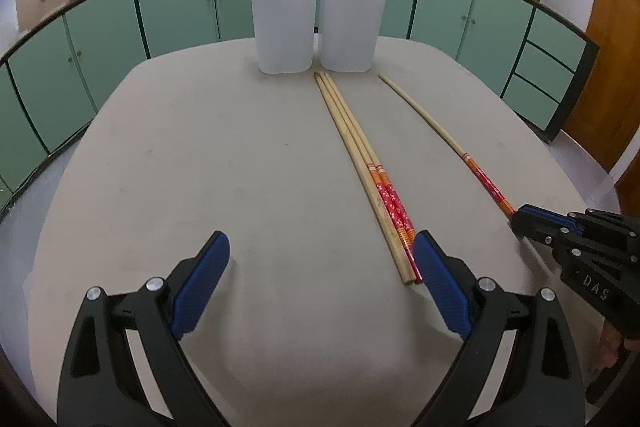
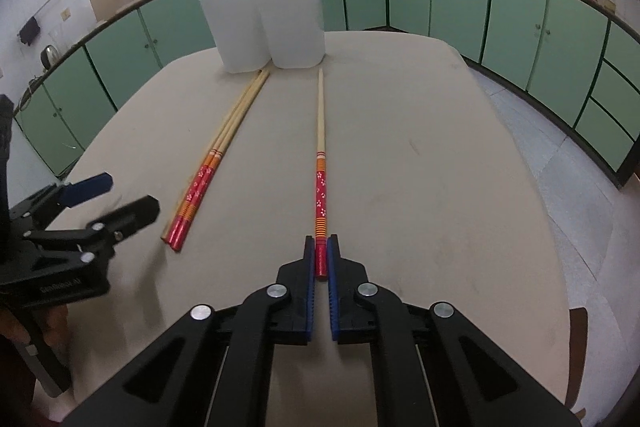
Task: Organize utensils
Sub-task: 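Grasp a red-patterned chopstick with the right while the left grasps a plain wooden chopstick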
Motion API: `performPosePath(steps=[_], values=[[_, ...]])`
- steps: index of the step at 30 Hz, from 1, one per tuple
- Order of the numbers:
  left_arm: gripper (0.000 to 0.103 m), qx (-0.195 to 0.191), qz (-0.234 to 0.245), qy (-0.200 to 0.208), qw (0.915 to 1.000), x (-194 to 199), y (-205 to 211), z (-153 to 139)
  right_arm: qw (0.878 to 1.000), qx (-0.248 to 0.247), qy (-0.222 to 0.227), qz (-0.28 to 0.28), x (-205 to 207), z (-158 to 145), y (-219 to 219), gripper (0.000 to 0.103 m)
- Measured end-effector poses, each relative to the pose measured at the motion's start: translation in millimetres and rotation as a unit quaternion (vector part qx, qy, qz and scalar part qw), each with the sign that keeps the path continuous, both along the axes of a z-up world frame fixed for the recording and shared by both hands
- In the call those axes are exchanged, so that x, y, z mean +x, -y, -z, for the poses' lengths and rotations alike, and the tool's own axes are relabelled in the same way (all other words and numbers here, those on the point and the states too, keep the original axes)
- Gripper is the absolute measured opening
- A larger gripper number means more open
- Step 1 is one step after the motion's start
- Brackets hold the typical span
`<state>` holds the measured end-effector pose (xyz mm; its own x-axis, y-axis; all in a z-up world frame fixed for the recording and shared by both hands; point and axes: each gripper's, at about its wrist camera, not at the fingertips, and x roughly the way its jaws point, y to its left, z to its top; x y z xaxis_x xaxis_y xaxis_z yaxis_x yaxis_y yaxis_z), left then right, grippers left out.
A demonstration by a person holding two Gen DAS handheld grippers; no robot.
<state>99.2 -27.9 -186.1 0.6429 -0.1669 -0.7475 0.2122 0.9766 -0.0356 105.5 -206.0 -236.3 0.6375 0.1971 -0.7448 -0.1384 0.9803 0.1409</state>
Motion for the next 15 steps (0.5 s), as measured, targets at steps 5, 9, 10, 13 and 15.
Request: performPosePath(steps=[5,9,10,13,15], values=[[0.086,0.011,-0.001,-0.018,0.9998,7.3,4.8,6.6,1.0,0.0,0.003,-0.005,2.3,0.7,-2.8,0.006],[0.085,-0.001,-0.006,-0.019,0.9998,8.4,2.0,5.8,1.0,0.002,0.002,-0.006,3.3,1.8,-2.4,0.006],[0.085,-0.002,-0.007,-0.019,0.9998,8.2,1.1,5.7,1.0,0.002,0.003,-0.006,1.8,1.7,-1.6,0.006],[0.084,-0.001,-0.005,-0.026,0.9996,10.3,2.4,8.1,1.0,0.001,0.003,-0.005,1.3,1.3,-2.0,0.006],[0.084,0.0,-0.002,-0.027,0.9996,10.6,4.1,8.3,1.0,0.001,0.003,-0.006,1.2,1.0,-1.9,0.006]])
